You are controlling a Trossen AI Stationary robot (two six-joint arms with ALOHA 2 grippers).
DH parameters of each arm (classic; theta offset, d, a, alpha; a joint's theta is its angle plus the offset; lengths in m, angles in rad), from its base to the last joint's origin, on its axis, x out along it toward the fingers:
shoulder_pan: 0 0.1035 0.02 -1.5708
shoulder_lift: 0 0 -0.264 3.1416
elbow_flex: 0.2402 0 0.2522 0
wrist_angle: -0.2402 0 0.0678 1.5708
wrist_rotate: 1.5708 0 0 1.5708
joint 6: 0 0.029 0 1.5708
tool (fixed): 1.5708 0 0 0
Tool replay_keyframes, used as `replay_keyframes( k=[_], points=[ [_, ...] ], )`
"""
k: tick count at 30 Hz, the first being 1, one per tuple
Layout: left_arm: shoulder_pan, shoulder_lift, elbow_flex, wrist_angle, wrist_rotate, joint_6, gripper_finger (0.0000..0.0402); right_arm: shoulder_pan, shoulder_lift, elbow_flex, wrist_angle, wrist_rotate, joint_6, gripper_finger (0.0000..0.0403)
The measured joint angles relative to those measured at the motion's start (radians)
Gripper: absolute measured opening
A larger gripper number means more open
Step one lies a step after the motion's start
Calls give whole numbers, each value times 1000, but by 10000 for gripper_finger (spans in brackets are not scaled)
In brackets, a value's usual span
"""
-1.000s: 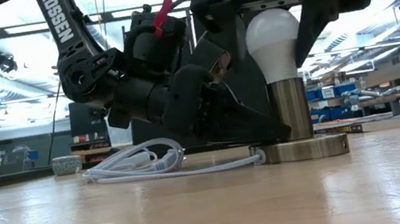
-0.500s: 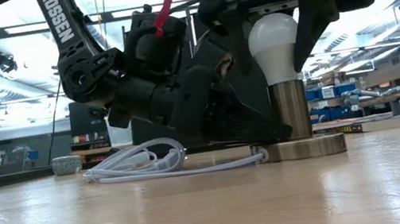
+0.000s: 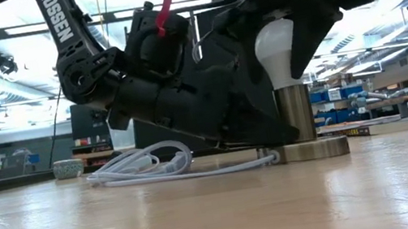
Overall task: Screw lightbulb
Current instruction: Insert the lightbulb into the lamp
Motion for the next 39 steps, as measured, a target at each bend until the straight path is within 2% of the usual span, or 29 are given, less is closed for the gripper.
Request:
replay_keyframes(
  k=[5, 12, 16, 22, 31, 39],
  points=[
    [-25, 0, 0, 0, -93, -16, 193, -17, 0, 0, 1, 32, 170, 271],
    [-68, 1, -2, 7, -280, -41, 193, -45, 0, 0, 3, 57, 379, 266],
    [-86, 2, -3, 12, -379, -51, 193, -55, 1, 0, 4, 109, 501, 273],
    [-99, 2, -3, 12, -468, -60, 193, -72, 1, -1, 2, 137, 690, 270],
    [-98, 2, -3, 19, -488, -72, 193, -84, 1, -1, 2, 179, 898, 272],
    [-98, 2, -3, 27, -469, -66, 193, -84, 1, -1, 24, 180, 905, 275]
  ],
)
